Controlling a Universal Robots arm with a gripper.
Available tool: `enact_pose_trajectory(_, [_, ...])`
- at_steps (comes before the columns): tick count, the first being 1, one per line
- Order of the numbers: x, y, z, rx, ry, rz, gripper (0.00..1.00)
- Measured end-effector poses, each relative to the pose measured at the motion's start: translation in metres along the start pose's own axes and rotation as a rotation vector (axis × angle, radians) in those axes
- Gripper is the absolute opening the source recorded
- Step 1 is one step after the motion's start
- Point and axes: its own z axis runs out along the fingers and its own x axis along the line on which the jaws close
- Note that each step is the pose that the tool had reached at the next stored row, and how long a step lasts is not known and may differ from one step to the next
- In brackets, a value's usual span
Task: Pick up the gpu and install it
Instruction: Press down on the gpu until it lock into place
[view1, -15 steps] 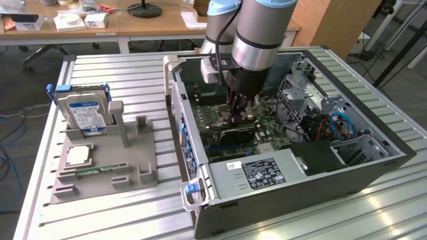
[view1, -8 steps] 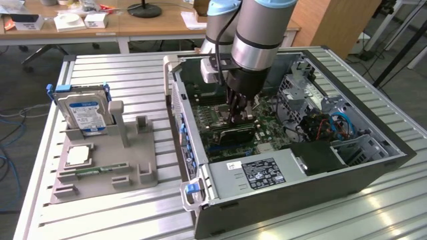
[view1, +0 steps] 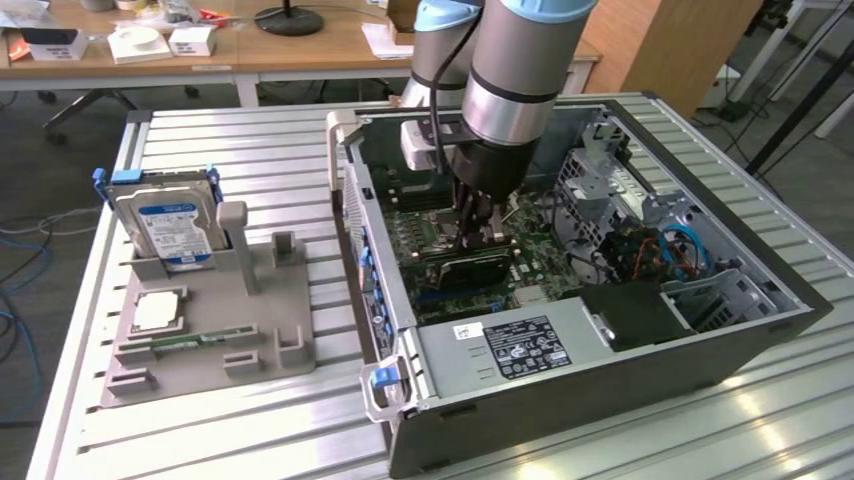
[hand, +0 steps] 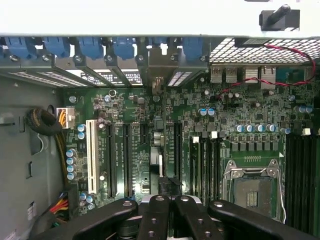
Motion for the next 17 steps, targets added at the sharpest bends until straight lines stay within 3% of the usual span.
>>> enact_pose_trajectory(17, [0.0003, -0.0001, 0.0077, 0.0001, -0.0002, 0.0, 0.1])
